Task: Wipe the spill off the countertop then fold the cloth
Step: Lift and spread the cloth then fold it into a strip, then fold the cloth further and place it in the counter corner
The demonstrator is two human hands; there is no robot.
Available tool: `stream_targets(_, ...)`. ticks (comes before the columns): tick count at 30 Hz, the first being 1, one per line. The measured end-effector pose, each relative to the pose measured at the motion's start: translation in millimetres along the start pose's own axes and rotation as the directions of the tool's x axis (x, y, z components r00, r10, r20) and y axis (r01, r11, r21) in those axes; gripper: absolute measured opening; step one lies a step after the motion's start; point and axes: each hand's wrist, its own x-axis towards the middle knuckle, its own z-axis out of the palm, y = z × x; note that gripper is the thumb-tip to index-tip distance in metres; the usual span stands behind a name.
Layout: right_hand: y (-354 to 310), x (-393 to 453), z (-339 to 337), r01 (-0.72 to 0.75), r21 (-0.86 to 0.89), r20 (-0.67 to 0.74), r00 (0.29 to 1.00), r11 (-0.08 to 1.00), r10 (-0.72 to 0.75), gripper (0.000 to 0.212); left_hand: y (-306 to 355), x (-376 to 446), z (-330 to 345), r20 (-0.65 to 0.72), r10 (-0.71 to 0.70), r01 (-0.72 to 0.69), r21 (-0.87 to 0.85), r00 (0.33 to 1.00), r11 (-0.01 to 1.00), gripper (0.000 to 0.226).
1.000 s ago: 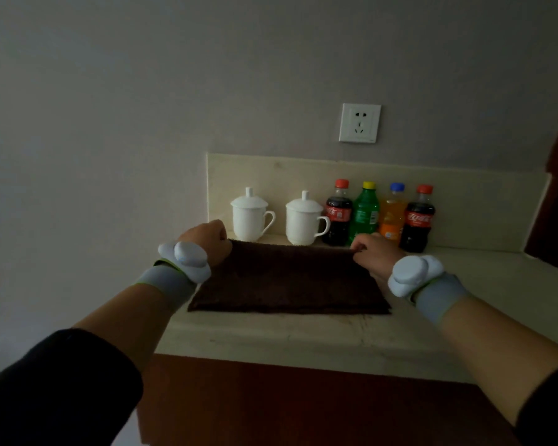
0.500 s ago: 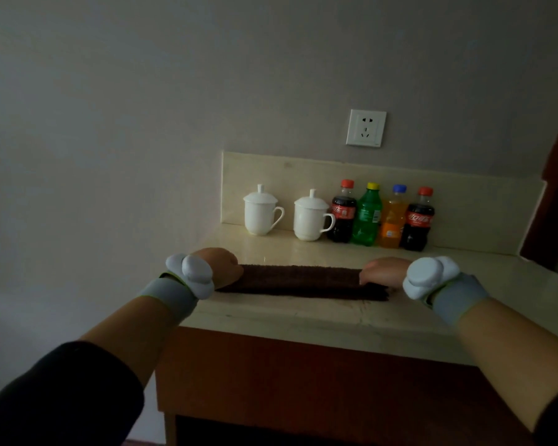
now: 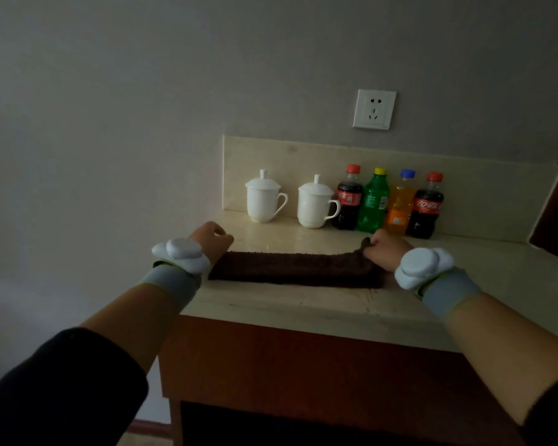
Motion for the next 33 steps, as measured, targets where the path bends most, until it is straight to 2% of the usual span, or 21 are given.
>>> stream_targets(1, -6.5, -2.1, -1.8, 0.025, 0.055, -0.034, 0.999, 0.998, -0.023, 0.032, 1.8, 1.2, -3.8, -0.001, 0.002, -0.002, -0.098, 1.0, 0.995, 0.023)
stream_targets(3, -27.5, -8.4, -7.6, 0.073, 0.182, -0.096, 0.994, 0.981, -0.056, 0.014, 2.7, 4.4, -14.4, 0.011, -0.024, 0.026, -0.282, 1.0, 0.959, 0.028)
stream_targets(5, -52.2, -15.8, -13.7, 0.135, 0.281, -0.136, 0.986, 0.95, -0.1, 0.031, 2.2, 5.5, -22.1, 0.014, -0.076, 0.074, -0.417, 0.997, 0.906, 0.033)
stream_targets(7, -83.1, -23.9, -15.4, 0.218, 0.305, -0.189, 0.968, 0.927, -0.165, 0.033, -2.1, 8.3, -30.3, 0.016, -0.136, 0.123, -0.54, 0.991, 0.833, 0.032)
stream_targets(9, -111.4, -31.3, -11.2, 0.258, 0.331, -0.208, 0.958, 0.908, -0.196, 0.032, -5.6, 7.1, -35.3, 0.023, -0.164, 0.147, -0.58, 0.986, 0.801, 0.029)
stream_targets(12, -154.8, -38.8, 10.9, 0.305, 0.311, -0.11, 0.952, 0.9, -0.285, 0.036, -17.3, 10.7, -43.6, 0.028, -0.121, 0.117, -0.532, 0.992, 0.838, 0.032)
stream_targets(15, -186.2, -47.5, 40.9, 0.3, 0.337, 0.182, 0.909, 0.892, -0.374, 0.056, -25.5, 13.2, -47.4, 0.069, -0.166, 0.179, -0.463, 0.984, 0.868, 0.031)
stream_targets(16, -189.7, -48.8, 48.1, 0.293, 0.338, 0.233, 0.895, 0.895, -0.381, 0.06, -26.6, 13.7, -46.4, 0.104, -0.177, 0.204, -0.416, 0.979, 0.886, 0.031)
stream_targets(18, -188.1, -45.3, 51.3, 0.316, 0.248, 0.172, 0.916, 0.916, -0.362, 0.052, -29.6, 17.5, -41.1, 0.174, -0.157, 0.193, -0.218, 0.972, 0.957, 0.03)
stream_targets(20, -170.5, -35.4, 42.7, 0.31, 0.121, 0.089, 0.943, 0.943, -0.321, 0.022, -28.7, 20.6, -32.2, 0.245, -0.105, 0.091, 0.066, 0.964, 0.994, 0.032)
stream_targets(21, -159.2, -32.2, 37.1, 0.281, 0.061, 0.072, 0.956, 0.958, -0.285, 0.019, -28.7, 22.5, -28.4, 0.253, -0.092, 0.043, 0.19, 0.963, 0.981, 0.046)
stream_targets(23, -134.6, -27.5, 31.1, 0.173, -0.031, 0.083, 0.982, 0.985, -0.17, 0.023, -29.1, 29.5, -22.4, 0.262, -0.079, -0.005, 0.307, 0.962, 0.952, 0.067)
stream_targets(24, -123.0, -26.2, 31.1, 0.125, -0.07, 0.105, 0.988, 0.99, -0.117, 0.019, -28.5, 32.2, -19.3, 0.277, -0.076, -0.026, 0.348, 0.958, 0.937, 0.07)
stream_targets(25, -113.5, -26.4, 33.2, 0.078, -0.118, 0.14, 0.988, 0.99, -0.061, 0.026, -26.5, 33.2, -16.1, 0.296, -0.071, -0.05, 0.382, 0.953, 0.923, 0.071)
stream_targets(27, -99.3, -26.5, 41.0, 0.0, -0.19, 0.205, 0.978, 0.982, 0.04, 0.041, -22.5, 35.8, -8.3, 0.319, -0.032, -0.1, 0.389, 0.947, 0.916, 0.066)
stream_targets(29, -93.5, -23.7, 46.6, -0.023, -0.166, 0.206, 0.977, 0.986, 0.057, 0.044, -14.0, 33.9, -0.6, 0.328, 0.024, -0.15, 0.363, 0.944, 0.92, 0.059)
stream_targets(31, -89.4, -23.0, 45.6, -0.004, -0.039, 0.154, 0.988, 0.999, 0.01, 0.037, -2.2, 29.7, 7.1, 0.327, 0.079, -0.18, 0.292, 0.942, 0.939, 0.051)
stream_targets(33, -79.4, -21.5, 40.2, -0.003, 0.164, 0.055, 0.998, 0.986, -0.006, 0.037, 14.8, 24.4, 16.7, 0.286, 0.11, -0.162, 0.165, 0.952, 0.973, 0.048)
